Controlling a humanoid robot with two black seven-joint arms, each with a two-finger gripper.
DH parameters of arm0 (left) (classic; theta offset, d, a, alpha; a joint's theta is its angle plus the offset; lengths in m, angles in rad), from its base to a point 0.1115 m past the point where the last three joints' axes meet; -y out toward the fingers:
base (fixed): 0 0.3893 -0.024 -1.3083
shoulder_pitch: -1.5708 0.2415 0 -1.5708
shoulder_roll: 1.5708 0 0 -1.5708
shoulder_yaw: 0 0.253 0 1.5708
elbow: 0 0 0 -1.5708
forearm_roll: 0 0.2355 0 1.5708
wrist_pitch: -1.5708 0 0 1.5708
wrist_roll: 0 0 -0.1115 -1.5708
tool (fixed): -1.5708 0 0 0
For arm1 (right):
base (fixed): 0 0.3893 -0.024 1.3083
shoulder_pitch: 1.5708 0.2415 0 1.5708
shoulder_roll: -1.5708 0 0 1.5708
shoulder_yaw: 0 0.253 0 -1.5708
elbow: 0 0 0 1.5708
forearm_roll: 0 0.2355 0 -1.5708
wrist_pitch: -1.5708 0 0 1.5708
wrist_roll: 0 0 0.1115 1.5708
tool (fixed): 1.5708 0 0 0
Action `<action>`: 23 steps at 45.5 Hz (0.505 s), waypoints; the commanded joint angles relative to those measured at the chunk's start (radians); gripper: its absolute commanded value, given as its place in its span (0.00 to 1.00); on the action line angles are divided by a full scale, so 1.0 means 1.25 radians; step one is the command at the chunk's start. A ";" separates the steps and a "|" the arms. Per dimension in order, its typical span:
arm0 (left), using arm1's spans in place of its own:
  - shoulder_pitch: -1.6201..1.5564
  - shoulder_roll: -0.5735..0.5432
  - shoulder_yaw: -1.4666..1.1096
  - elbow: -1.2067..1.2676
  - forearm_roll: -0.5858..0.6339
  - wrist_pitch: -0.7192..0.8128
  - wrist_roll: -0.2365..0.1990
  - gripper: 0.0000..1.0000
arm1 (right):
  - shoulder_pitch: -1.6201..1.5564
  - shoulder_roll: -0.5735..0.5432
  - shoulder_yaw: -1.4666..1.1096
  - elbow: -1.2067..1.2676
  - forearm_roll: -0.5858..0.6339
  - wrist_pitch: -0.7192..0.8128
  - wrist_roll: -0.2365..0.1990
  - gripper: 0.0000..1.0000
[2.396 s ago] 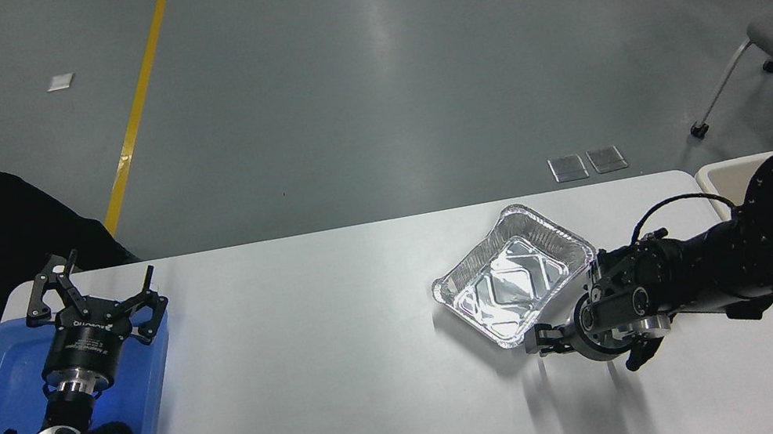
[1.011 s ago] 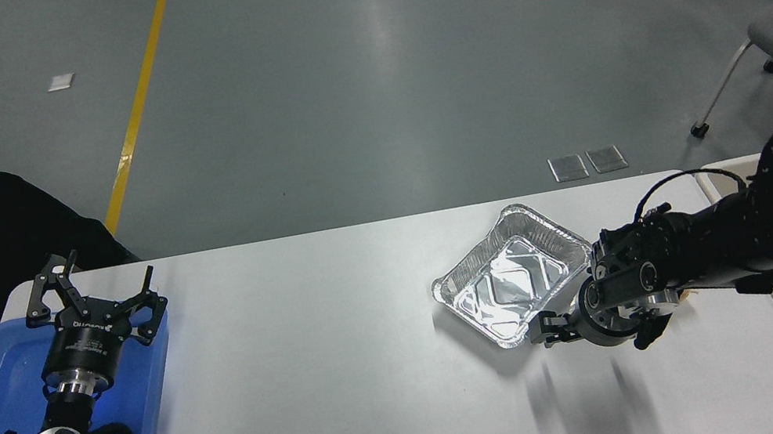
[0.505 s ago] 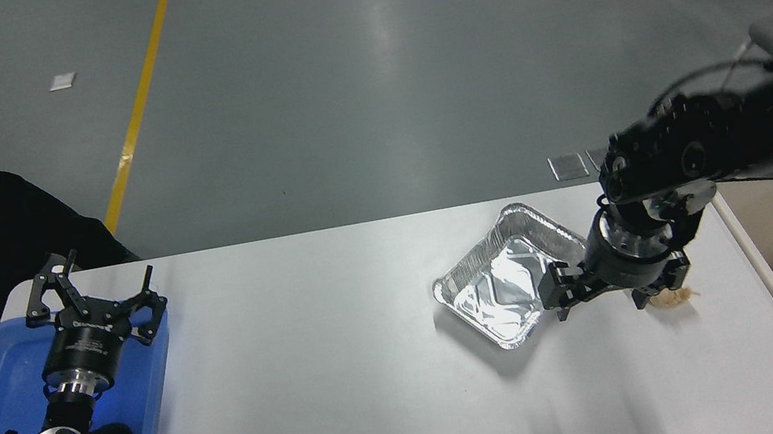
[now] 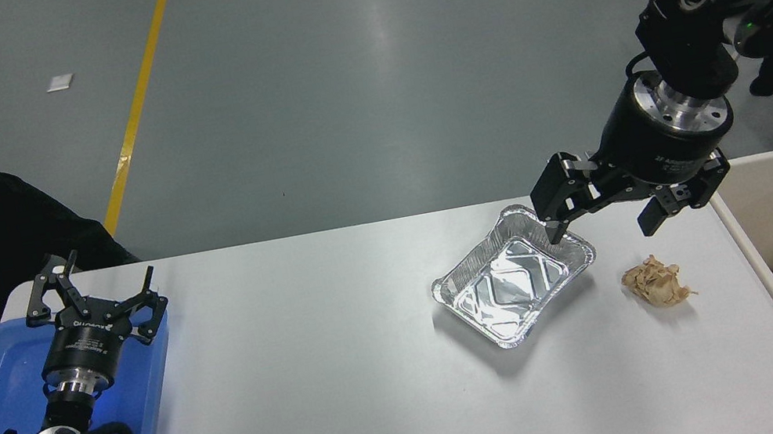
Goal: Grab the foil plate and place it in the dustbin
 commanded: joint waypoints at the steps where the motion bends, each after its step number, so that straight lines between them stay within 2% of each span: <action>1: -0.002 0.000 0.001 0.000 0.001 0.000 0.002 0.99 | -0.024 0.007 0.001 -0.021 0.014 -0.042 0.000 0.98; 10: -0.002 0.000 0.001 0.000 0.001 0.000 0.002 0.99 | -0.217 0.037 0.010 -0.096 0.154 -0.214 0.000 0.98; 23: -0.003 0.000 0.002 -0.001 0.002 0.000 0.003 0.99 | -0.472 0.141 0.016 -0.268 0.178 -0.372 -0.001 0.98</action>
